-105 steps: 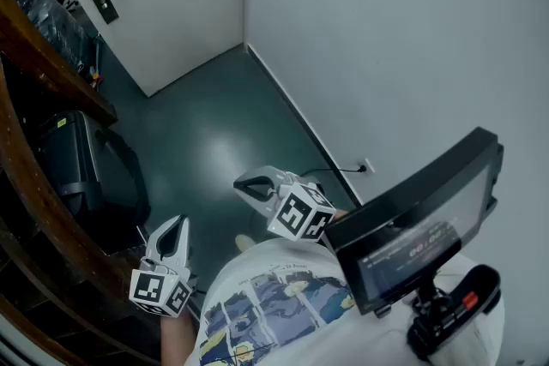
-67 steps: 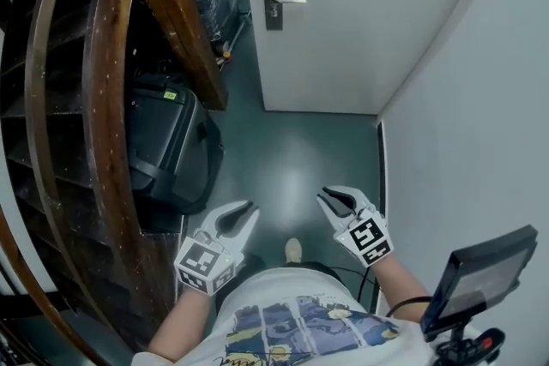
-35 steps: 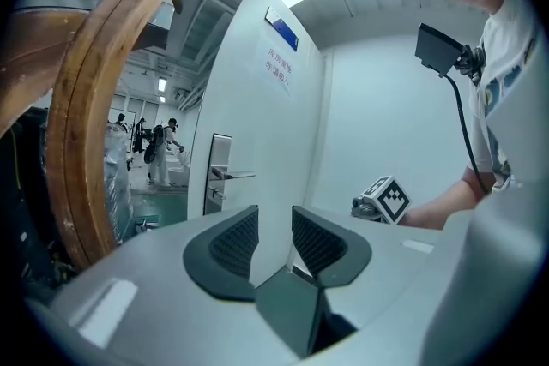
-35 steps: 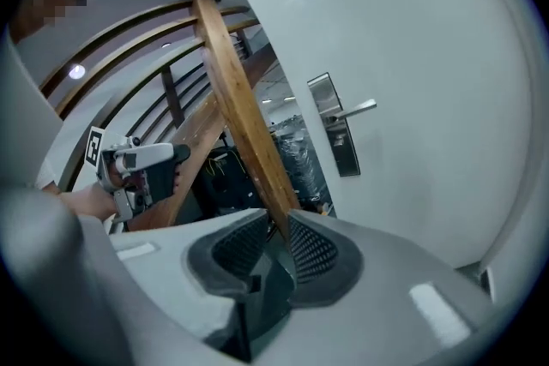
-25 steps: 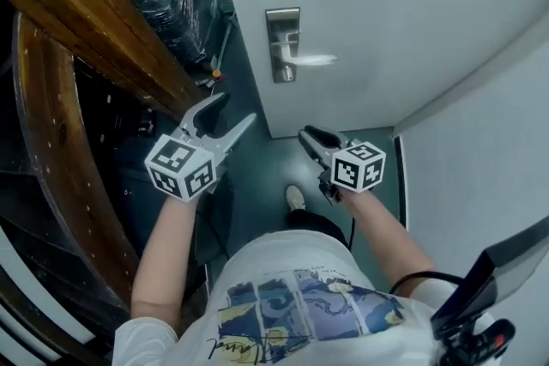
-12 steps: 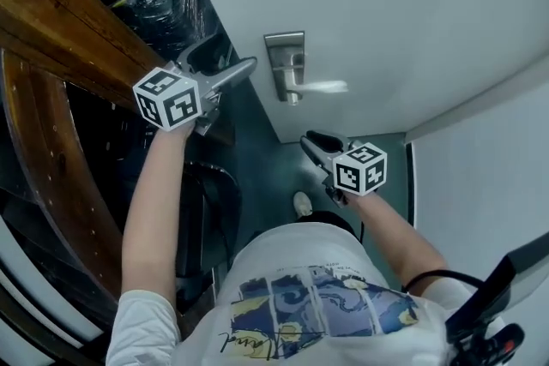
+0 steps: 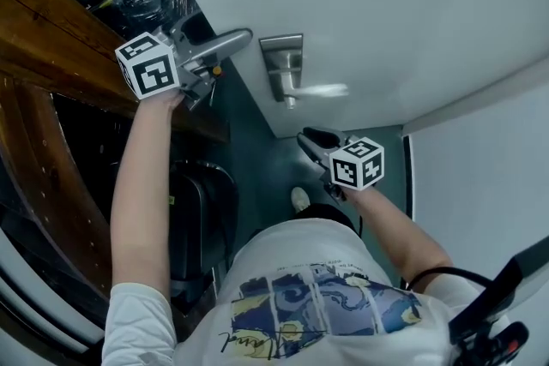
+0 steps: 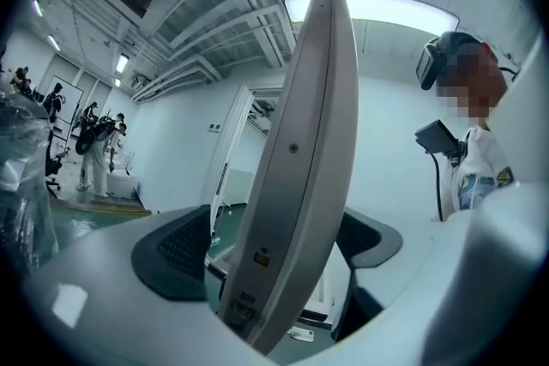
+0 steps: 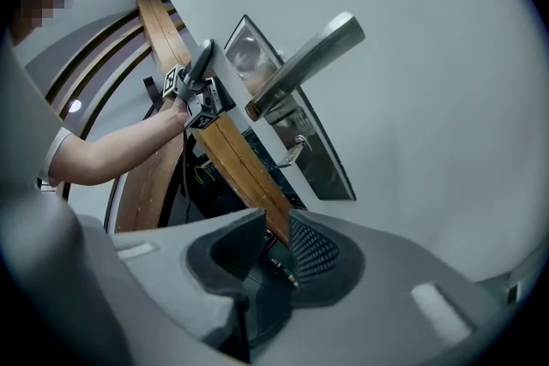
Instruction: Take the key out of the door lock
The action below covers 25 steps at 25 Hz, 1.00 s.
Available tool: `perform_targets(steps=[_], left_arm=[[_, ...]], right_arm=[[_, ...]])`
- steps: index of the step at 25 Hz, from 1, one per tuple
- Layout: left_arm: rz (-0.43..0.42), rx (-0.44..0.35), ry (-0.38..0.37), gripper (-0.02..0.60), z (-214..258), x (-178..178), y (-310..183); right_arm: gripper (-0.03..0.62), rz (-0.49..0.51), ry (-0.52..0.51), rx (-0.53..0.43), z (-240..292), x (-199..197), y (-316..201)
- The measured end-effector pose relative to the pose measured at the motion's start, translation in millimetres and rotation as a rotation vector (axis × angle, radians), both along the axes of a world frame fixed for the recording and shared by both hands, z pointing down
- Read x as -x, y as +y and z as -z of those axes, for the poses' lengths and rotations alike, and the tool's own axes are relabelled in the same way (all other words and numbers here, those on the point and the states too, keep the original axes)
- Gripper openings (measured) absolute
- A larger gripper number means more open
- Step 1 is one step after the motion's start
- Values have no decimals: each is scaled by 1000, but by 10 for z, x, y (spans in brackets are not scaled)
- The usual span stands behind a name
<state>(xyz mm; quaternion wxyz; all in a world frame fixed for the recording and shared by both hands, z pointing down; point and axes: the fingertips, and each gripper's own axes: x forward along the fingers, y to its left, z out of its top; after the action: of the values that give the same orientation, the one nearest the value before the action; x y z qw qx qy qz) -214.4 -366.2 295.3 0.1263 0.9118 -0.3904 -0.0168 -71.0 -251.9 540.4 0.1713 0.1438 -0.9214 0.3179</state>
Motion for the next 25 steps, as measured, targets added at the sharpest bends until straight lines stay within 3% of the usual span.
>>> perform_targets(steps=[3,7,14,25], left_arm=[[-37,-5,18,441,28,-73,-26],[-80,-20,33,360,48,-163,8],[-65,-32,38,348,54,-156,15],[-64,-32,37,345,36,-149,4]], right_arm=[[69,-12,-10,11,12,44,-52],[69,-59,-68,72,33,89,-156],[96,-146,-240,218,185,201,-349],[104,-240,-398,433,139,422,-616]])
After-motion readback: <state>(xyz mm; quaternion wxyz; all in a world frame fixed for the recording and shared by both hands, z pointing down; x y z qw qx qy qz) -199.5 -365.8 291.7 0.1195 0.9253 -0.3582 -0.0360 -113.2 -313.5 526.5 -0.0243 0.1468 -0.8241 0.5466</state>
